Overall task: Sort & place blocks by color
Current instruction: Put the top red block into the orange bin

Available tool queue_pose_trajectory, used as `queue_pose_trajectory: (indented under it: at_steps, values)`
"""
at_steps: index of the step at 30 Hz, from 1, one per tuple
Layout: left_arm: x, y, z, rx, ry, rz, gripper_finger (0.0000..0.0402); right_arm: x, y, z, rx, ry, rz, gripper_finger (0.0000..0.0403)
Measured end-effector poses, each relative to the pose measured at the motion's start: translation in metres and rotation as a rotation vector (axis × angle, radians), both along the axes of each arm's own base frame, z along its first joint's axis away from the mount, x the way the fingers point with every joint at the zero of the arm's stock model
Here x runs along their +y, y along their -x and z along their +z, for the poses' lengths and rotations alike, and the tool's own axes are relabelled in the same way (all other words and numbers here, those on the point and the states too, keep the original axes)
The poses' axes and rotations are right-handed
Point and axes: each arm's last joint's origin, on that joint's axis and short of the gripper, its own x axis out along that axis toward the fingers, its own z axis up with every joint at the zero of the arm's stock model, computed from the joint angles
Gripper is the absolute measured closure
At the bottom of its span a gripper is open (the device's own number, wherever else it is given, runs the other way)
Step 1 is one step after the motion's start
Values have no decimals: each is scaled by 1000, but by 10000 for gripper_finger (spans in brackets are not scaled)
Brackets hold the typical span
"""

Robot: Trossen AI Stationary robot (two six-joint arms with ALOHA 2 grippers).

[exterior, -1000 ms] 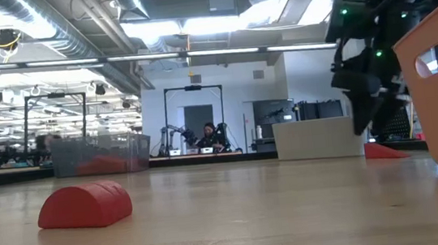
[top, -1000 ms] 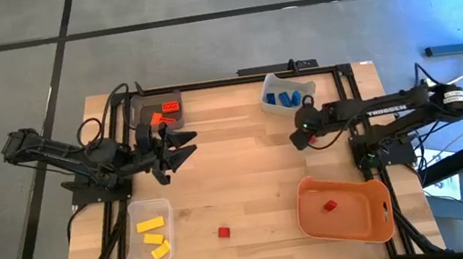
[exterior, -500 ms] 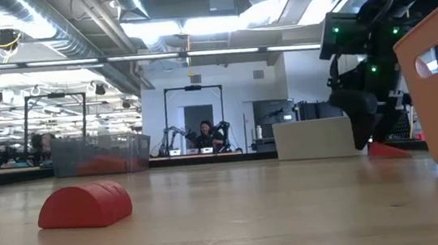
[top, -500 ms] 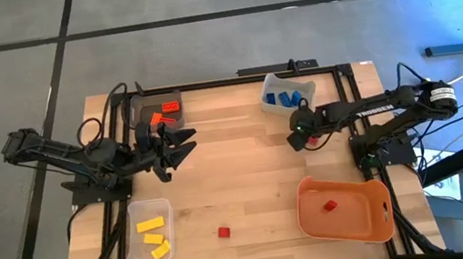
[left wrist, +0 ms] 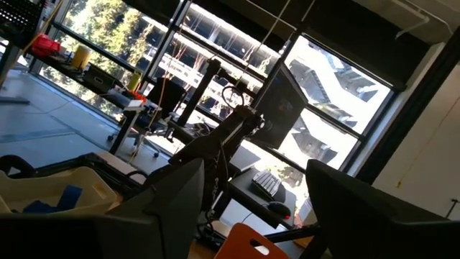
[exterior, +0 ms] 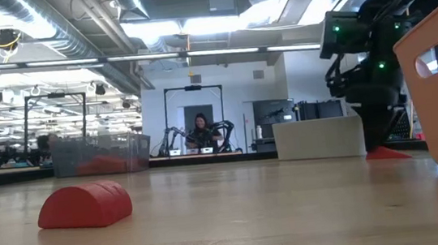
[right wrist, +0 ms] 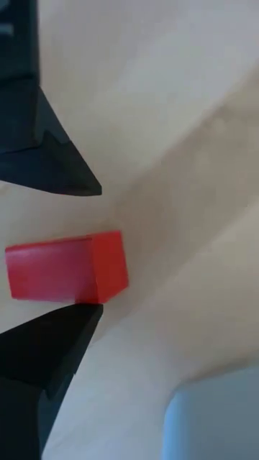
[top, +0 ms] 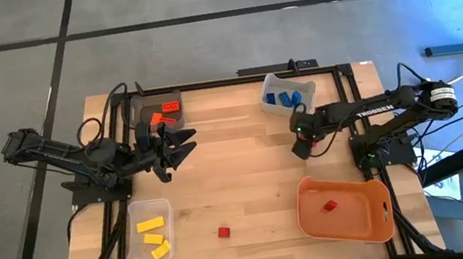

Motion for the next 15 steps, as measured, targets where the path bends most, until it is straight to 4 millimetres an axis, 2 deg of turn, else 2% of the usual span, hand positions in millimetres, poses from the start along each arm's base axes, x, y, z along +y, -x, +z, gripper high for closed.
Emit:
queue_pose_trajectory:
  at_steps: [7, 15]
  values:
    - [0, 0, 0, -1, 4, -2, 165, 0, 3, -1, 50, 8, 113, 147]
    - [0, 0, 0, -2, 9, 1, 165, 0, 17, -16, 85, -13, 157, 148]
